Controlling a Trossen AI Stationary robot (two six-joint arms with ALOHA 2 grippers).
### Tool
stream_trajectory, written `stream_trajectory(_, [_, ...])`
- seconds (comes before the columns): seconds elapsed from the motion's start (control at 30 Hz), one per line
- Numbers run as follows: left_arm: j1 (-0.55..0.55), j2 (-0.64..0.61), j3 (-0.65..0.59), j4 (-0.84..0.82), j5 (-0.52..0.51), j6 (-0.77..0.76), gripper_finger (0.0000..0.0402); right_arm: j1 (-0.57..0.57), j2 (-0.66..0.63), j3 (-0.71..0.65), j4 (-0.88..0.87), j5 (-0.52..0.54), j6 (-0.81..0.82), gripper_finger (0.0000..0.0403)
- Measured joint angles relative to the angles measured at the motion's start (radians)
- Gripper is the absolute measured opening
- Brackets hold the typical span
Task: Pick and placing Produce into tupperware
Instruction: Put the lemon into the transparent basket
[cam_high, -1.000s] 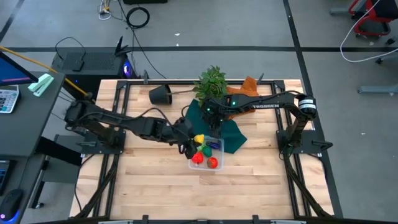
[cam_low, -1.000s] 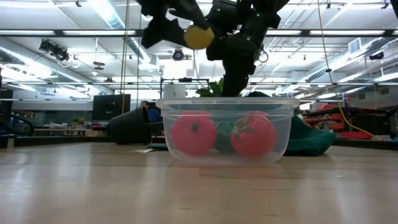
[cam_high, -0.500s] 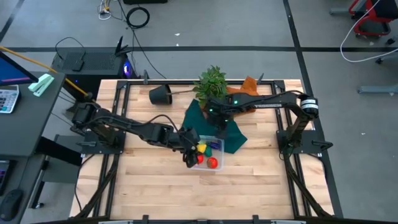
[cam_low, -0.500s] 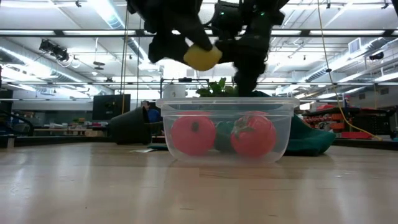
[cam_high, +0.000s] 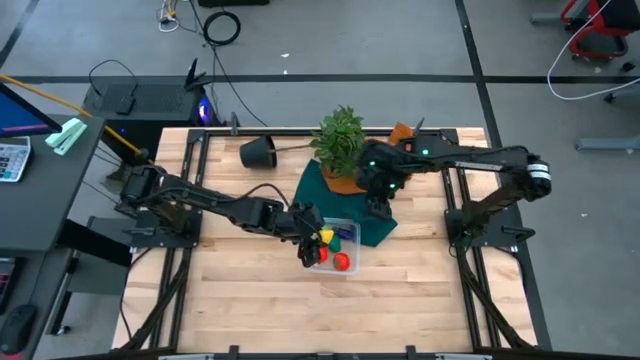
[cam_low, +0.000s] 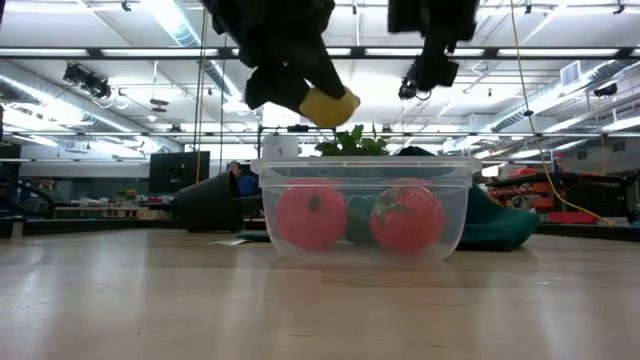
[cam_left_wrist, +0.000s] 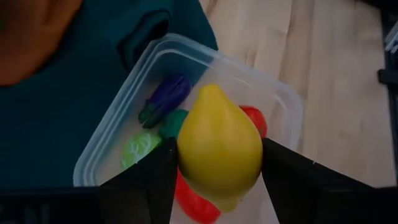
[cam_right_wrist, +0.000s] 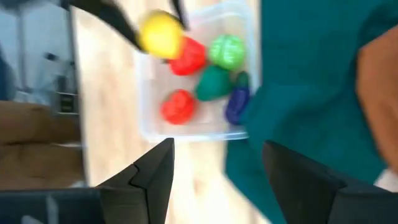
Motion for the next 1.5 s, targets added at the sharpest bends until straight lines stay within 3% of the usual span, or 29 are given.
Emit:
stream_trajectory(0.3, [0.006,0.032,0.000,0.053,0.001,0.055,0.0207,0.080,-0.091,0.000,0.000,-0.067,0.133,0.0203])
stream_trajectory(0.6, [0.016,0.067,0.000,0.078,0.009,0.094,0.0211,0.142,-0.077,0.000,0.011,-0.002,0.154,0.0203])
stream_trajectory(1.17, [0.018,0.196,-0.001,0.116,0.062,0.103,0.0209,0.144,-0.076,0.000,0.037,0.019,0.172,0.0203])
stream_trajectory(1.5, [0.021,0.195,-0.001,0.119,0.062,0.095,0.0265,0.144,-0.076,0.000,0.034,0.018,0.175,0.0203])
